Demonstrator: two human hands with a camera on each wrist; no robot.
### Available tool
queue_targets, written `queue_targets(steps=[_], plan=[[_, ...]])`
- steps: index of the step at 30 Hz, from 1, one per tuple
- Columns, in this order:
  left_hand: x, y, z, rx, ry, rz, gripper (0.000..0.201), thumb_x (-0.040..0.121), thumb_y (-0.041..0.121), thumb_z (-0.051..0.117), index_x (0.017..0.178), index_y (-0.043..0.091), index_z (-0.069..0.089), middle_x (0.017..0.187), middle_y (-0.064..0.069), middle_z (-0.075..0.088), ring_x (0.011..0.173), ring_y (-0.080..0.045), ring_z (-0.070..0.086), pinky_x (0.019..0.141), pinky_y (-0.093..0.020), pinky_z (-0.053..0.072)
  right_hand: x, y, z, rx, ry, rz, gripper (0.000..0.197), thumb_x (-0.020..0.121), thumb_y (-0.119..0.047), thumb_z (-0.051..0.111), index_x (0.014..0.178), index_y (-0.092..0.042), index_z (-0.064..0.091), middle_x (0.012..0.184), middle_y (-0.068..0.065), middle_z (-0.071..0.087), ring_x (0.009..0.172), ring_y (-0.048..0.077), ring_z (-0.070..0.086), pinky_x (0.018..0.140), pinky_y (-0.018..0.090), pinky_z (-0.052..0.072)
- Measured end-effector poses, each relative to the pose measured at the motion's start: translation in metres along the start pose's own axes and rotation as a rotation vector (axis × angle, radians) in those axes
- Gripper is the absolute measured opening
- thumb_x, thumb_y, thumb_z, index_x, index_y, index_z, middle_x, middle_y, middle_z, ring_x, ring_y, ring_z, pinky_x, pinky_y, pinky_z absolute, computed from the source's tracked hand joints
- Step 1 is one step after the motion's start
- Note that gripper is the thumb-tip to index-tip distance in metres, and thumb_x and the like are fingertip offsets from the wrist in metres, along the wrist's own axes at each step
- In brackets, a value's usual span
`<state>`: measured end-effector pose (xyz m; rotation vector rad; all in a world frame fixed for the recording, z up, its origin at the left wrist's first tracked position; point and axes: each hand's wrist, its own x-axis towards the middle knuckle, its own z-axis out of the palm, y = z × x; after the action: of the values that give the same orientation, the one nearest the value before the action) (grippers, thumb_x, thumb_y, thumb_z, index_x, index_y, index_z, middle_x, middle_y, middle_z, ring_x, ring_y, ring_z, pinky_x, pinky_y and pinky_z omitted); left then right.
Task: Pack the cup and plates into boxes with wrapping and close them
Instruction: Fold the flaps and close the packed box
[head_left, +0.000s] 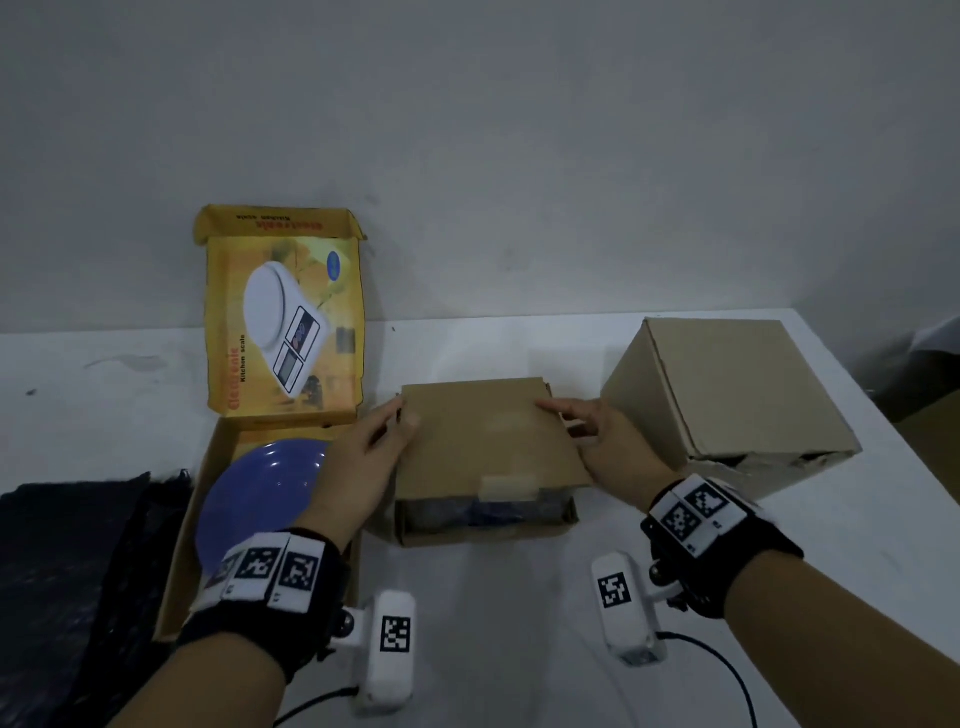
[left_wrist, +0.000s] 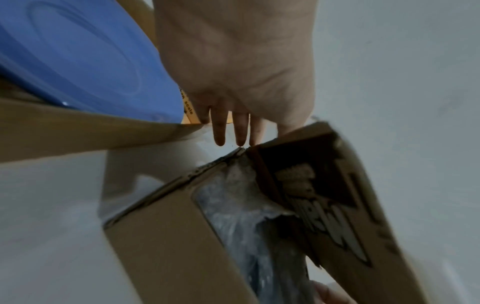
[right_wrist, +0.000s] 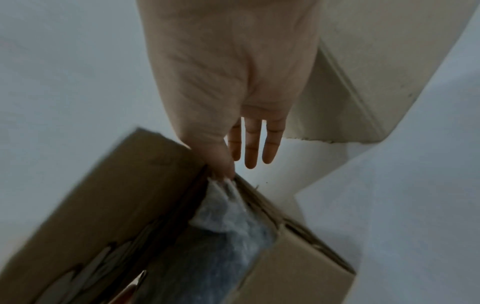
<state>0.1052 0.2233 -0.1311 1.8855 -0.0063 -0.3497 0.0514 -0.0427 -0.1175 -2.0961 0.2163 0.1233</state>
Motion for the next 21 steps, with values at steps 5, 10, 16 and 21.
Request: queue_targets(steps=[5,10,16,21], plan=[[-0.002,-0.001,0.003,0.081,-0.039,-0.004,0.059,0.086,0.053,0.056,0.141,0.041,0.037,0.144,0.005,0.045,0.126,-0.016,0.047,0.099,-0.040,0.048,-0.010,0.008,0.005,-0.066,0.069,0.116,0.088,0.083,0.001,0.062,0.144,-0.045,0.018,0.123,0.000,0.042,0.086,0.026,0.063,0.067,0.028,0.055],[-0.003,0.003,0.005,0.097,-0.067,-0.007,0.056,0.090,0.049,0.051,0.143,0.042,0.032,0.142,0.005,0.046,0.123,-0.017,0.049,0.088,-0.030,0.049,-0.025,0.011,0.007,-0.146,0.057,0.156,0.089,0.082,-0.012,0.067,0.147,-0.037,0.012,0.109,0.005,0.050,0.073,0.019,0.057,0.056,0.018,0.046],[-0.007,0.002,0.011,0.115,-0.067,0.009,0.055,0.095,0.044,0.046,0.146,0.041,0.026,0.145,0.004,0.043,0.125,-0.015,0.046,0.083,-0.025,0.044,-0.041,0.010,0.016,-0.115,0.037,0.225,0.090,0.078,-0.019,0.071,0.148,-0.033,0.015,0.080,0.006,0.058,0.064,0.016,0.057,0.053,0.024,0.047],[-0.010,-0.002,0.015,0.143,-0.059,0.045,0.059,0.095,0.042,0.045,0.148,0.041,0.018,0.150,0.002,0.036,0.129,-0.017,0.043,0.088,-0.028,0.043,-0.045,0.007,0.021,0.129,0.040,0.357,0.049,0.082,-0.011,0.069,0.125,-0.019,0.046,0.075,0.011,0.060,0.049,0.020,0.059,0.048,0.031,0.054]])
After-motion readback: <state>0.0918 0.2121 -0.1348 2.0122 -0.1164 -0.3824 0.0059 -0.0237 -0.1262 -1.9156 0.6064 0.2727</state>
